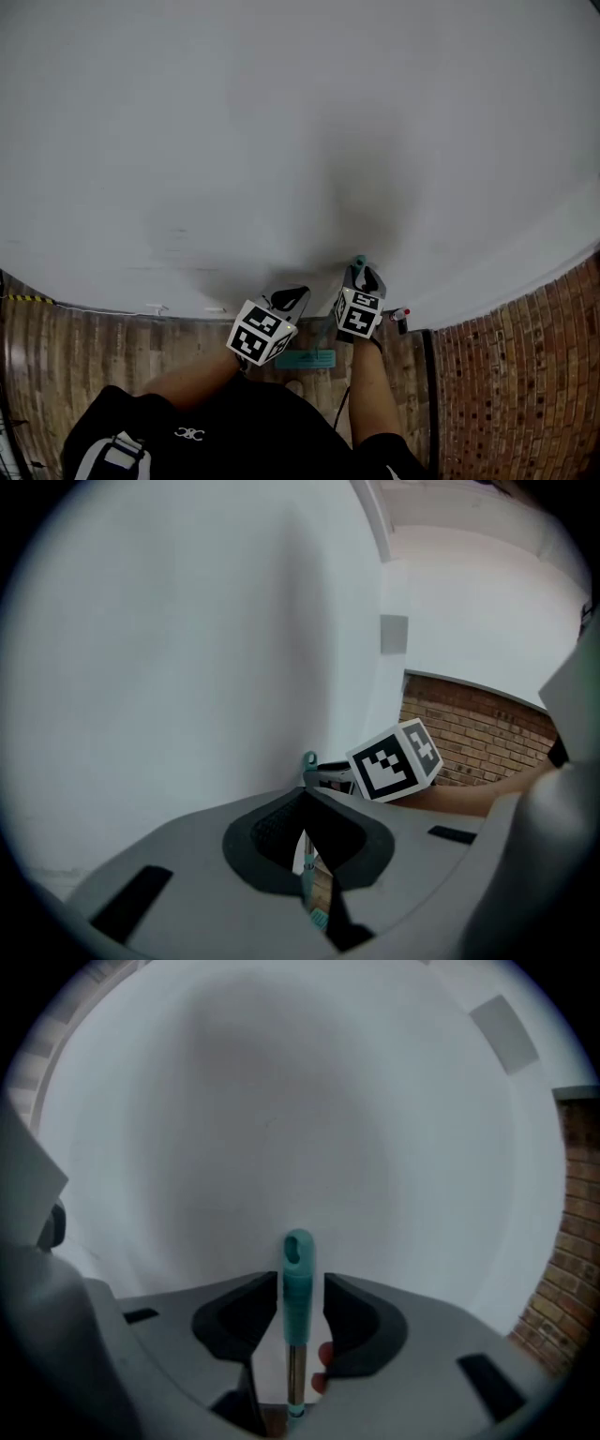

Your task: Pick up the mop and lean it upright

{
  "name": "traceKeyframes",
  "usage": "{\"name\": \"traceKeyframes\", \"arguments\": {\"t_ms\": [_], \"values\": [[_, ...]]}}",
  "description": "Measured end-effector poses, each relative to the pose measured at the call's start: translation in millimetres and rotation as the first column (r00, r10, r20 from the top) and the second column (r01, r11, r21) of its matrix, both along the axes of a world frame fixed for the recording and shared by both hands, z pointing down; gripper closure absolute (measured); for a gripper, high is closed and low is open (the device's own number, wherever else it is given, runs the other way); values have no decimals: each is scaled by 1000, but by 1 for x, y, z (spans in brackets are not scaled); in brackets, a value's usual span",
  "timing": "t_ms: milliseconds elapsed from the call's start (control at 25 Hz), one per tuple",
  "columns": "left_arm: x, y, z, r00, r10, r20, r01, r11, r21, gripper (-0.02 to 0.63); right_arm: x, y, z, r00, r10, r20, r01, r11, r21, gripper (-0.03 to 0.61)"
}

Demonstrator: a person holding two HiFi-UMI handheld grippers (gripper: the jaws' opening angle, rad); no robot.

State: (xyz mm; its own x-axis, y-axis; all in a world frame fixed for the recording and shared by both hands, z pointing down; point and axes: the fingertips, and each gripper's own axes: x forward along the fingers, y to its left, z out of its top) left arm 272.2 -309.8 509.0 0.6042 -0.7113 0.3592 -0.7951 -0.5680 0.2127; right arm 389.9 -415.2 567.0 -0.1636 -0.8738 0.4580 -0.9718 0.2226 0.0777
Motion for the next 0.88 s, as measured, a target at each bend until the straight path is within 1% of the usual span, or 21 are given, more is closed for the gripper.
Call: {"name": "traceKeyframes", "arguments": {"t_ms": [40,80,120,280,400,480,640,880], "values": [[-2,-1,0,1000,-9,3,9,1000,1,618,-1,-3,4,1000,-3,-11,3,1000,-7,419],[-4,-2,-1,1000,-16,5,16,1000,3,618,-1,-5,7,1000,-5,-20,5,1000,-9,453],[-5,-3,-2,1000,-21,5,21,1000,5,618,-1,-5,9,1000,-8,-23,7,1000,-5,470],[-8,-9,-3,999,-35,-2,35,999,10,618,0,3,6,1000,-20,12,20,999,30,472],[-4,-14,0,999,-32,-5,32,1000,-1,618,3,14,4,999,-46,-11,46,997,60,472],[4,-15,2,1000,-13,-7,13,1000,-7,618,13,21,2,1000,-25,-11,26,997,68,471],[22,-13,9,999,49,-10,-49,999,-16,618,38,37,-3,999,44,5,-44,996,80,471],[57,-8,14,988,150,-26,-151,988,-22,618,68,80,-10,993,117,19,-119,988,101,471]]}}
